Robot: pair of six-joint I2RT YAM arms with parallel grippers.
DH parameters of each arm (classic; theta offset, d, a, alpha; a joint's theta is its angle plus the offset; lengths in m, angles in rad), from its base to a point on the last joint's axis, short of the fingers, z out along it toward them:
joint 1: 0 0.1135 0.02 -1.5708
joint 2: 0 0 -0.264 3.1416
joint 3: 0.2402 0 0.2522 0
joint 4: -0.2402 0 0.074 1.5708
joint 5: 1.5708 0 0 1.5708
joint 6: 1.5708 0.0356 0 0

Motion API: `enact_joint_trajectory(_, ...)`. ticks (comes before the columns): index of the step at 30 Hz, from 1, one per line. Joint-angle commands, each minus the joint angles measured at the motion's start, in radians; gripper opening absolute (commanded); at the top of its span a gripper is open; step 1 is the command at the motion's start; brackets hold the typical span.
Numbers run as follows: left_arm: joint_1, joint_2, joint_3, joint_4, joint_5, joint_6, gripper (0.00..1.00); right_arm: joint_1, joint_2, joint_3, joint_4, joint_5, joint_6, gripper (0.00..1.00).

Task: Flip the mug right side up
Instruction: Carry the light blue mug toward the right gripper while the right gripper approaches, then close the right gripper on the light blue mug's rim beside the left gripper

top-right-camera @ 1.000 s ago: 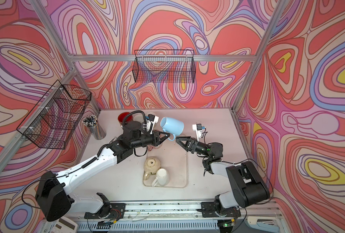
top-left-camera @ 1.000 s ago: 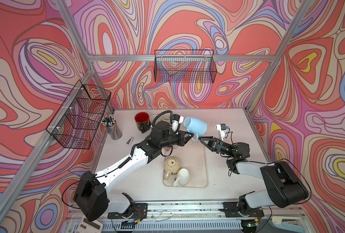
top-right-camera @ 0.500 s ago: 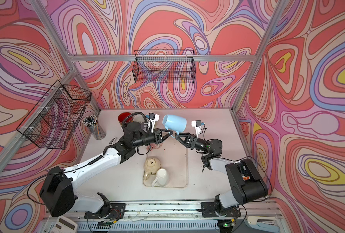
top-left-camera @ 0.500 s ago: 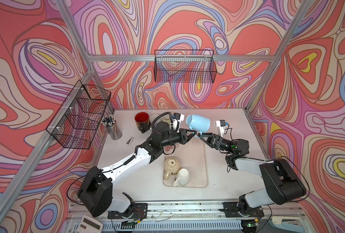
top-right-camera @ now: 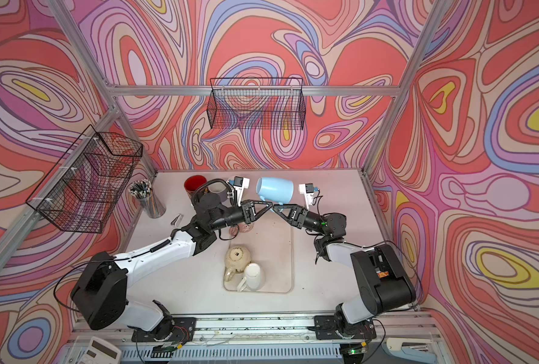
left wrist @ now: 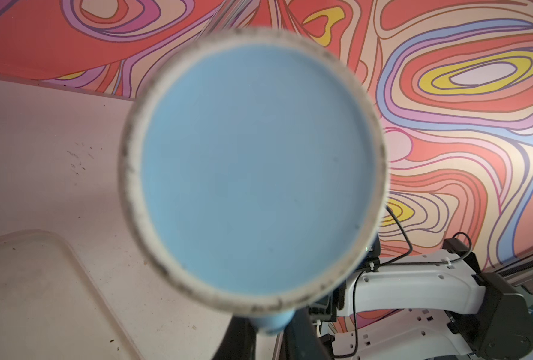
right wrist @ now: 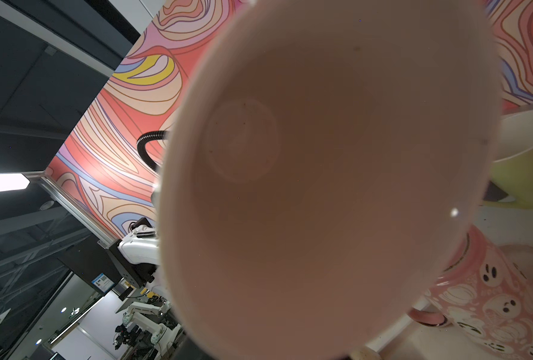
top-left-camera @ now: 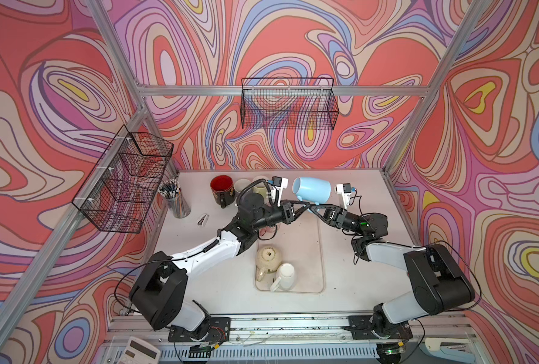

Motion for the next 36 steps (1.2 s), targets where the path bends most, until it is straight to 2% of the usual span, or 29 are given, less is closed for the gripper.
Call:
enact_joint_trajectory(1, 0.001, 0.019, -0.030, 0.154, 0.022, -0.032, 0.00, 0.000, -0.006, 0.023, 0.054, 0.017, -0.005, 0.32)
enact_joint_trajectory(13, 0.001, 0.061, -0.124, 0.354, 0.049, -0.093, 0.00, 0.000, -0.019, 0.032, 0.054, 0.041, -0.001, 0.16)
enact_joint_trajectory(16, 0.001, 0.074, -0.143, 0.390, 0.053, -0.106, 0.00, 0.000, -0.018, 0.032, 0.054, 0.046, 0.001, 0.02)
enact_joint_trajectory(17, 0.001, 0.079, -0.149, 0.403, 0.052, -0.111, 0.00, 0.001, -0.018, 0.033, 0.054, 0.047, 0.000, 0.00)
enact_joint_trajectory(21, 0.004, 0.077, -0.163, 0.414, 0.053, -0.111, 0.00, 0.000, -0.016, 0.028, 0.053, 0.049, 0.001, 0.00)
enact_joint_trajectory(22, 0.006, 0.073, -0.166, 0.410, 0.051, -0.106, 0.04, 0.000, -0.015, 0.026, 0.053, 0.049, 0.000, 0.00)
enact_joint_trajectory(27, 0.019, 0.042, -0.167, 0.357, 0.048, -0.082, 0.38, 0.001, -0.012, 0.022, 0.054, 0.059, 0.006, 0.00)
enact_joint_trajectory(31, 0.025, -0.006, -0.187, 0.301, 0.011, -0.053, 0.52, 0.000, -0.005, 0.016, 0.051, 0.069, 0.009, 0.00)
enact_joint_trajectory(36, 0.031, -0.088, -0.197, 0.179, -0.018, 0.012, 0.63, 0.000, 0.006, 0.012, 0.049, 0.065, 0.011, 0.00)
